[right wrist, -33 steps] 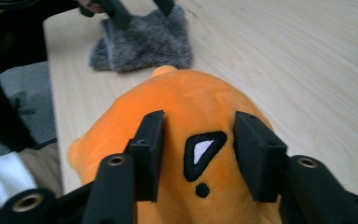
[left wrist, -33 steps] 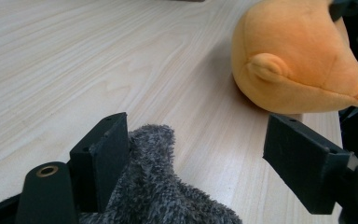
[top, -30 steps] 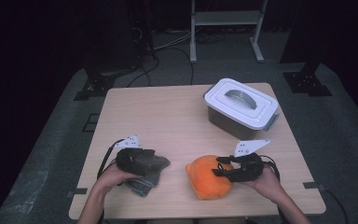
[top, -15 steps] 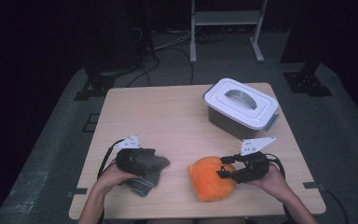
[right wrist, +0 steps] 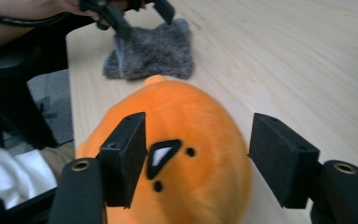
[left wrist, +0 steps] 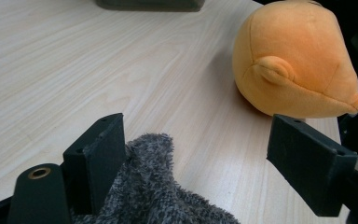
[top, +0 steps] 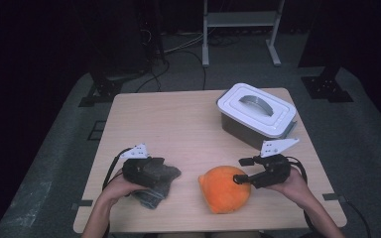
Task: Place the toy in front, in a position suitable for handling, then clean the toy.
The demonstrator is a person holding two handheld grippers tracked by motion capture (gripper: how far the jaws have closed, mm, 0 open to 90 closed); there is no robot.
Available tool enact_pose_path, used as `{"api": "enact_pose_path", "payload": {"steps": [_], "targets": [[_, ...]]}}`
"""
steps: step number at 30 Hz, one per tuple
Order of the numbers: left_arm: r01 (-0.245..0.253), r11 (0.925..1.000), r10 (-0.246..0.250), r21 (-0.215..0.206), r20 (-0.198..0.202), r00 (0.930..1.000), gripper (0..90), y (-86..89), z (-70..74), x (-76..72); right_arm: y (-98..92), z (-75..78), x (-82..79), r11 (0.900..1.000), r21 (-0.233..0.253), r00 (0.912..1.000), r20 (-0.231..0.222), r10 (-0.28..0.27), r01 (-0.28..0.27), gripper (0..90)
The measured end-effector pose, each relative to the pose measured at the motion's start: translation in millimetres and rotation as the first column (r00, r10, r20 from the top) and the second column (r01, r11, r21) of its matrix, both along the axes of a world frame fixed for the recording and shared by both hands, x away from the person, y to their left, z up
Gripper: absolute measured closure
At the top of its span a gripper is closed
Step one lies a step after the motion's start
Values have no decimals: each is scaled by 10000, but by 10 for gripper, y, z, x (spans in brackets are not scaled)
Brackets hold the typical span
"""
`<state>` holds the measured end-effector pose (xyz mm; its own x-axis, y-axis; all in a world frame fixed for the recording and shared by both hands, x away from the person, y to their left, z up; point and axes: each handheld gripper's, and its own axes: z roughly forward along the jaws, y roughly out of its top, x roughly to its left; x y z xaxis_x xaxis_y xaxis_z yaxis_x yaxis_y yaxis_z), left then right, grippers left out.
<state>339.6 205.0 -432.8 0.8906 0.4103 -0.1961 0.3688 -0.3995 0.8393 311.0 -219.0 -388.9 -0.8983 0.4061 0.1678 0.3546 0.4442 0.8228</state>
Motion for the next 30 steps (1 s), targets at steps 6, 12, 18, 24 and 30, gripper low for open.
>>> {"api": "enact_pose_path", "payload": {"steps": [6, 12, 18, 24, 30], "targets": [[-176, 9998, 175, 14, 164, 9997, 181, 32, 16, 8, -115, 79, 123, 9987, -175, 9987, 180, -472, 475, 327], [-363, 9993, 363, 19, 257, 9990, 173, 66, 29, 0, -195, 160, 244, 9961, -400, 9967, 233, -777, 786, 267], [-630, 9980, 630, -9, 261, 9977, 163, 114, 42, 9, -313, 290, 341, 9922, -655, 9934, 517, -1027, 1060, 256], [-624, 9980, 625, -54, 261, 9977, 145, 111, 46, 15, -449, 416, 429, 9905, -538, 9905, 606, -1231, 1264, 256], [-702, 9975, 704, -98, 291, 9971, 123, 122, 56, 16, -466, 447, 494, 9913, -611, 9922, 509, -1134, 1164, 255]]}}
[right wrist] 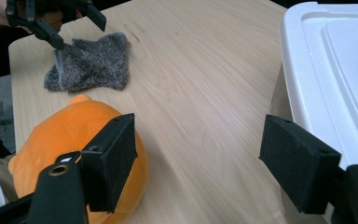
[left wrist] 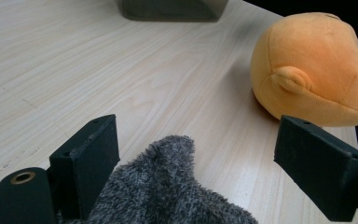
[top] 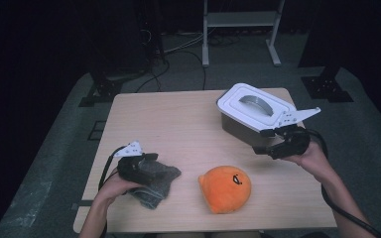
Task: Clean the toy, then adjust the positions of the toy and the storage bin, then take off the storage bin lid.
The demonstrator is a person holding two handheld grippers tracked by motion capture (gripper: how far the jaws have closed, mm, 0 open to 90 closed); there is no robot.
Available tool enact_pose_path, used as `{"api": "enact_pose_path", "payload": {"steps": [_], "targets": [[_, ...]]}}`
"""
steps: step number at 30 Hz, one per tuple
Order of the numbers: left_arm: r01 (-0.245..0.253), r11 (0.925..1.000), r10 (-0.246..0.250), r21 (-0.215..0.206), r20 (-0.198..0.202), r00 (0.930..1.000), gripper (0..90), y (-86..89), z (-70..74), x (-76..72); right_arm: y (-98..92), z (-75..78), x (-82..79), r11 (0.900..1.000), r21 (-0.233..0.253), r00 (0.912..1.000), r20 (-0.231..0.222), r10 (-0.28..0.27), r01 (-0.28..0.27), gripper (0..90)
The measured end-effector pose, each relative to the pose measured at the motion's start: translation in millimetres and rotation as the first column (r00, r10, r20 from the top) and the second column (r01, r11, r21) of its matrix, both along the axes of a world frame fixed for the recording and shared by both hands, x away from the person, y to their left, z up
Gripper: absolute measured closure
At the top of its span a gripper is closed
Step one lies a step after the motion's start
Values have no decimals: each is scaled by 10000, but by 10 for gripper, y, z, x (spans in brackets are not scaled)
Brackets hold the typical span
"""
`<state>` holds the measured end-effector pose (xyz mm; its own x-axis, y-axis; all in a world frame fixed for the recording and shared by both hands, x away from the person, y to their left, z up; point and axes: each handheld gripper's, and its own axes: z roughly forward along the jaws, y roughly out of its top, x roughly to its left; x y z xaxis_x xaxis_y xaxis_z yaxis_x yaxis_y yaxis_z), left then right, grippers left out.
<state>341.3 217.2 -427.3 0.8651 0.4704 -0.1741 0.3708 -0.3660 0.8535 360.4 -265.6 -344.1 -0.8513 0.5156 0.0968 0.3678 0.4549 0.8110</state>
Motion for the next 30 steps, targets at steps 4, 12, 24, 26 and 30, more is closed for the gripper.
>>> {"api": "enact_pose_path", "payload": {"steps": [4, 12, 24, 26, 30], "targets": [[-10, 10000, 10, 30, 0, 10000, 118, 1, 0, 3, 13, 3, 18, 10000, -74, 10000, 2, -38, 38, 240], [83, 10000, -82, -8, 50, 10000, 110, -20, 21, -4, 12, 37, 46, 10000, -39, 10000, 22, 40, -40, 230], [-4, 10000, 4, -57, 68, 10000, 99, -12, 20, -5, 24, 180, 195, 9998, -143, 9998, 157, 134, -131, 236], [15, 10000, -15, -51, 62, 10000, 98, -16, 20, -9, 14, 208, 220, 9998, -132, 9997, 237, 116, -113, 236], [30, 10000, -30, -20, 76, 10000, 95, -19, 24, -3, -4, 262, 265, 9998, -161, 9992, 394, -65, 72, 236]]}}
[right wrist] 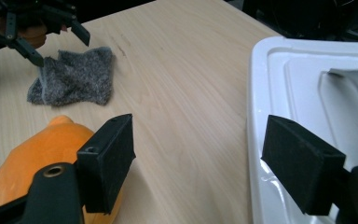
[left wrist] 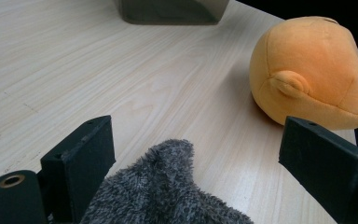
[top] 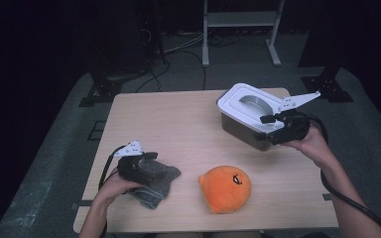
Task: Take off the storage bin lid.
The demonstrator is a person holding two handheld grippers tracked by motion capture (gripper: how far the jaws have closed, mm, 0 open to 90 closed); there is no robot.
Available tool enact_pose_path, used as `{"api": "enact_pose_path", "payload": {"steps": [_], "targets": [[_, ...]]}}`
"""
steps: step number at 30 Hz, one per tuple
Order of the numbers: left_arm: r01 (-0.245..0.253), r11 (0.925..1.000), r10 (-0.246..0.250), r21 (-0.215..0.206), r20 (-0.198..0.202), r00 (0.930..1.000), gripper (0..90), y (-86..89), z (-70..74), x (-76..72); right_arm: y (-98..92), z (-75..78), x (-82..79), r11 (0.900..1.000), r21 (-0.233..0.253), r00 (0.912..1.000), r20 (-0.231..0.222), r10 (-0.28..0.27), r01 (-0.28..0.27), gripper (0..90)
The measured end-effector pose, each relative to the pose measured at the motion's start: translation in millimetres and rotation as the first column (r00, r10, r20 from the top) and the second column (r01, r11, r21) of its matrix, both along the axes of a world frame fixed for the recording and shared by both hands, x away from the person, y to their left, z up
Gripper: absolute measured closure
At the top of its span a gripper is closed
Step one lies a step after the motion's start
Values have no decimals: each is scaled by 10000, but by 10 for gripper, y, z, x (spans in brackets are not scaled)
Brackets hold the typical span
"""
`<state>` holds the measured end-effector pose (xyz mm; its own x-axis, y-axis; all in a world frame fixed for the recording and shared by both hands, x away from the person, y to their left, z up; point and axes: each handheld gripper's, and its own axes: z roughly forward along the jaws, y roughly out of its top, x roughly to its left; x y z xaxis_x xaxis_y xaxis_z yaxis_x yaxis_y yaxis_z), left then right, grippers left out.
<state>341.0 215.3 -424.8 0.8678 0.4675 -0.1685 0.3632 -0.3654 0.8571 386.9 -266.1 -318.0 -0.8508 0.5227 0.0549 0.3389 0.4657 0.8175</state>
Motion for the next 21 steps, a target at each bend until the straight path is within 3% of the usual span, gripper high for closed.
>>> {"api": "enact_pose_path", "payload": {"steps": [9, 21], "targets": [[-3, 10000, 3, -4, -10, 10000, 93, -7, -5, -2, -32, 116, 121, 9999, -78, 9997, 205, -123, 124, 246], [24, 10000, -24, 73, -34, 10000, 92, -32, -26, 13, -110, 137, 278, 9997, -210, 9995, 303, -95, 102, 248]]}}
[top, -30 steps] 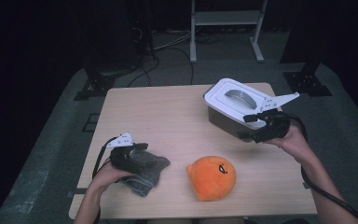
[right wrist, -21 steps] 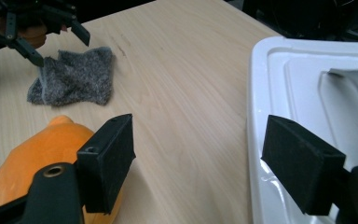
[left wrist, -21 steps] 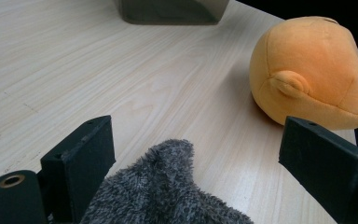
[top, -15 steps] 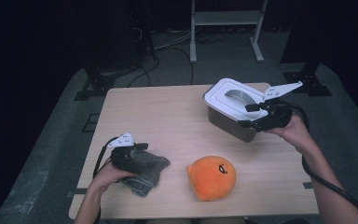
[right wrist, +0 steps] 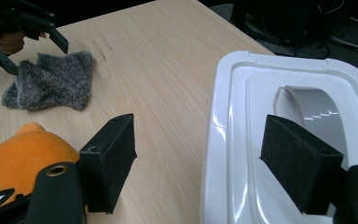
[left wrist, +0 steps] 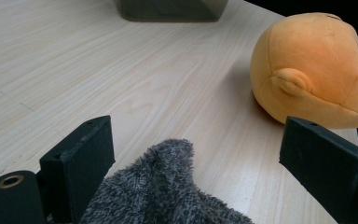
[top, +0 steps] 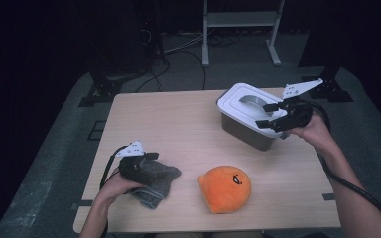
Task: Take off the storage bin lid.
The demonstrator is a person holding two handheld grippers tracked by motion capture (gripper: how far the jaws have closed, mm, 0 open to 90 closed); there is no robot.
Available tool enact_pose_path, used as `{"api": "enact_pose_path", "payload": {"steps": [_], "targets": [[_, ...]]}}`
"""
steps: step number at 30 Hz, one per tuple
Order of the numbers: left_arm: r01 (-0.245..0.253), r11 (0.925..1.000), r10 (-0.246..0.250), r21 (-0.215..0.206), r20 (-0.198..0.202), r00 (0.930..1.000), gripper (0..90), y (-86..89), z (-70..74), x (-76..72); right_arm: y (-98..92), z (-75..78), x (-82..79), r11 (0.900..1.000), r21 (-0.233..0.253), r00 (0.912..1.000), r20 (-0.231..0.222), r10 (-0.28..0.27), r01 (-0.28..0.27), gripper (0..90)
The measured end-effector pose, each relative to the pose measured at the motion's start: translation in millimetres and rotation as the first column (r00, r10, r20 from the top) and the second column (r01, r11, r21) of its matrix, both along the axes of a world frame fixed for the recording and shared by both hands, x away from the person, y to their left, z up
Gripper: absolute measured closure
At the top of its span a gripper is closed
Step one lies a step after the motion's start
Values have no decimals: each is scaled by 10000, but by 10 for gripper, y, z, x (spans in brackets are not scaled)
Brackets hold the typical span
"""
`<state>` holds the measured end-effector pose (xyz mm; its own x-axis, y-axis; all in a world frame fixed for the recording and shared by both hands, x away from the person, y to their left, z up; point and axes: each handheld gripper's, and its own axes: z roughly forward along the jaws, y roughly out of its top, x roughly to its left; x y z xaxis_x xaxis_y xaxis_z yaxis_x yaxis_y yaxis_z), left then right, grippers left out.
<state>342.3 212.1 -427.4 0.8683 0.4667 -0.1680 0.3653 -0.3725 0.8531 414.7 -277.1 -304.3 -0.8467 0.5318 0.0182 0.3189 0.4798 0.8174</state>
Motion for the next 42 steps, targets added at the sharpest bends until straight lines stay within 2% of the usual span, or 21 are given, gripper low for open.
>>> {"api": "enact_pose_path", "payload": {"steps": [2, 12, 15, 25, 37, 42], "targets": [[-19, 10000, 19, -17, 6, 10000, 92, 0, 1, 3, -20, 5, 50, 9998, 175, 10000, 45, 84, -85, 267], [-32, 10000, 32, -53, 13, 10000, 92, 14, 8, 1, -56, 16, 205, 9999, 150, 9999, 89, 55, -56, 268], [-11, 9999, 11, -106, 33, 10000, 92, 19, 17, 0, -79, 34, 296, 9997, 240, 9999, 123, -6, 3, 268], [-9, 10000, 9, -87, 26, 10000, 91, 33, 7, 3, -65, 1, 485, 9997, -36, 9996, 136, -246, 246, 308], [11, 9999, -11, -127, -36, 10000, 90, 42, 2, -14, -77, -20, 625, 9989, -46, 9985, 297, -454, 456, 334], [38, 9999, -39, -126, -65, 10000, 88, 44, 0, -18, -90, -28, 684, 9983, -48, 9981, 195, -586, 587, 339]]}}
